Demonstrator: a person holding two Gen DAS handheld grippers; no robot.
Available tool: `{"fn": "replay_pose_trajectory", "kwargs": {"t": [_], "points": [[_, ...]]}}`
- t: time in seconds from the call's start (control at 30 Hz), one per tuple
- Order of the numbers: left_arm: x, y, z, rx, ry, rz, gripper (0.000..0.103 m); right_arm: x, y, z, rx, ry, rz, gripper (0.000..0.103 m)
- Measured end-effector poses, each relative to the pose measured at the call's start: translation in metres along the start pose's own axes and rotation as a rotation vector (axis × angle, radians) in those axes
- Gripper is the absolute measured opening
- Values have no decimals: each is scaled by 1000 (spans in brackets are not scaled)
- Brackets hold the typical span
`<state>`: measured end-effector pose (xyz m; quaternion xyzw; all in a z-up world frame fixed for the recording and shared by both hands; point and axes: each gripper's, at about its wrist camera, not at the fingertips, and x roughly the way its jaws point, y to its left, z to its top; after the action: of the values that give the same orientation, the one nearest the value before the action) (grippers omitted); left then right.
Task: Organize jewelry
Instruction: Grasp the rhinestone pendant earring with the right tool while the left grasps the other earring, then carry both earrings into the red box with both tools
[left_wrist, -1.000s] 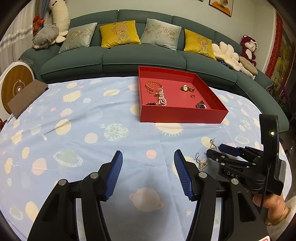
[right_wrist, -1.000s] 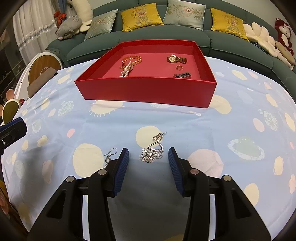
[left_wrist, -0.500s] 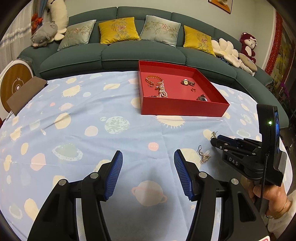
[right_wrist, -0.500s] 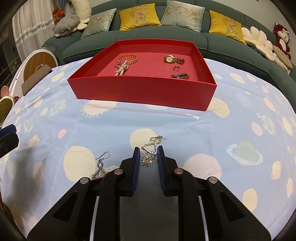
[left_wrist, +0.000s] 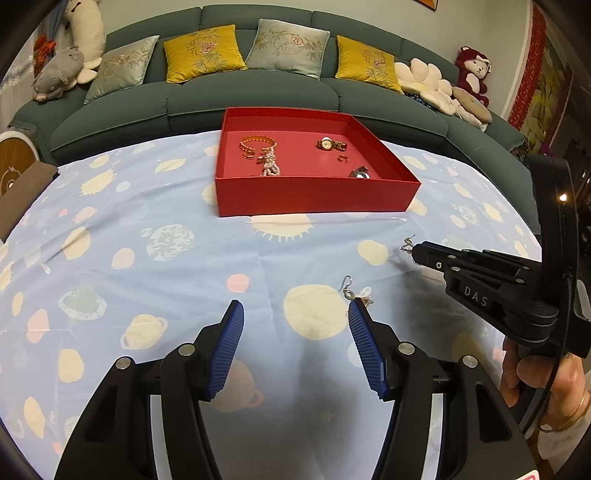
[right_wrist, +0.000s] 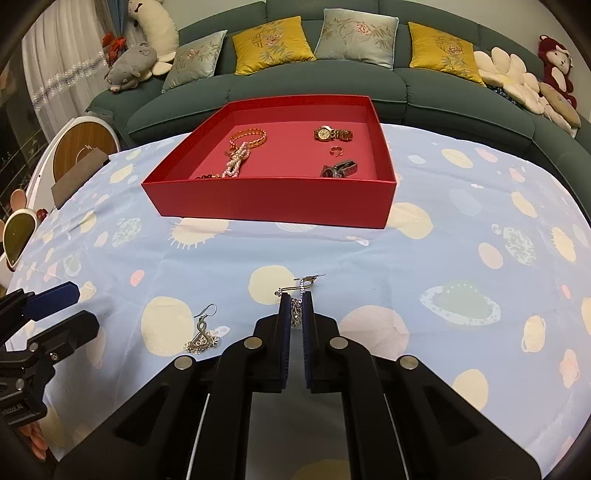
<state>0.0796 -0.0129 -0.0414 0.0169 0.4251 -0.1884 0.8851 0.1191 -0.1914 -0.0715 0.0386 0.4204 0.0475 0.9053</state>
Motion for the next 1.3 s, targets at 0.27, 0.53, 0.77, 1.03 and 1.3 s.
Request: {"fn": "replay_pose_trajectory", "kwargs": {"t": [0.27,0.53,0.77,1.03,1.3], "points": [[29,-36,-2,47,48,-64,61,-30,-20,-1,37,-40,12,5],[64,-48,1,51,73,-29,60,-41,-36,-8,65,-43,10,5],[68,-53,-1,87,33,9,39,-43,-46,-11,84,-38,13,5],[66,-46,1,63,33,-18,15,-47,-48,-10,92,-40,27,5],[43,-36,10,26,2,-49,15,-57,-40,0,89,-70,47,5]]}}
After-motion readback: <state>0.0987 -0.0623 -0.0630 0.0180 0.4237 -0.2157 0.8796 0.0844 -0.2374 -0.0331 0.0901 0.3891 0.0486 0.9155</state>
